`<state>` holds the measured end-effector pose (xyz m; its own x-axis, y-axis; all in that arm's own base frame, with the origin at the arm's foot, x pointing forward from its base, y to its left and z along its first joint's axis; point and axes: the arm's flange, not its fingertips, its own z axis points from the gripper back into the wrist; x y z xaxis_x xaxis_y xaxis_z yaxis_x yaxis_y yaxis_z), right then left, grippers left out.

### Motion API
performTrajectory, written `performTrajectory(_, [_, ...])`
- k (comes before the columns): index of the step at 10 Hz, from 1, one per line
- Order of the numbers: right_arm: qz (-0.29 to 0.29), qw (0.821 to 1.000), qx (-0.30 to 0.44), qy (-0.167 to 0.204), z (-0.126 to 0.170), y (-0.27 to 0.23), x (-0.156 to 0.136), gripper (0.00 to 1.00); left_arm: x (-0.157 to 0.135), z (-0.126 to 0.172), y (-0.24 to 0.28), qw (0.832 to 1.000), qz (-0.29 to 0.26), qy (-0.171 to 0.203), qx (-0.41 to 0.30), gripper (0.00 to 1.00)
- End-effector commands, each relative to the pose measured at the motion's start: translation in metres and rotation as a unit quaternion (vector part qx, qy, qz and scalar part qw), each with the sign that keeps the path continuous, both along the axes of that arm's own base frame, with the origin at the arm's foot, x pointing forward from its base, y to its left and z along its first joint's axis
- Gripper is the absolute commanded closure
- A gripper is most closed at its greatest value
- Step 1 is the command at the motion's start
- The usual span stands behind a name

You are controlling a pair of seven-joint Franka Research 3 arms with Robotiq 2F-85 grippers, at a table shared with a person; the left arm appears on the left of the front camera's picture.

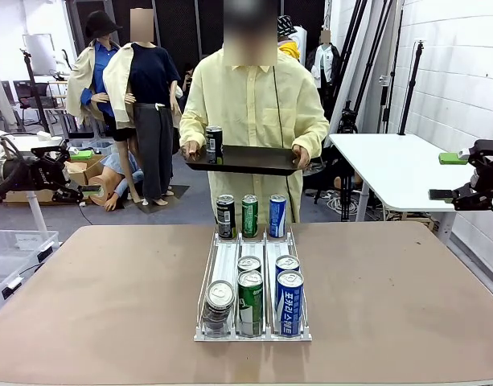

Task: Retrieve and hand over the desired beverage to the person.
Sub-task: Pick up another can of the same type that the person held from the Automatic Can Dispenser.

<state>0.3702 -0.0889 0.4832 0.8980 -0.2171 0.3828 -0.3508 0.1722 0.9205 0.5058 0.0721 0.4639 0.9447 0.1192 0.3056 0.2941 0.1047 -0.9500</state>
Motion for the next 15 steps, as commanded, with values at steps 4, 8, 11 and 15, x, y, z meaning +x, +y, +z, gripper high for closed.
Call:
performTrajectory(4, [0.002,1.0,0.006,0.002,0.001,0.0,0.0,0.0,-0.002,0.001,0.0,1.0,0.003,0.0,0.004,0.0])
performTrajectory(8, [0.002,1.0,0.006,0.002,0.001,0.0,0.0,0.0,-0.002,0.001,0.0,1.0,0.003,0.0,0.004,0.0])
performTrajectory(11, [0.002,1.0,0.006,0.002,0.001,0.0,0.0,0.0,-0.002,0.001,0.0,1.0,0.003,0.0,0.004,0.0])
performTrajectory(15, [0.022,0.999,-0.042,-0.005,0.009,0.02,0.005,0.0,-0.002,0.001,0.0,1.0,0.003,0.0,0.004,0.0])
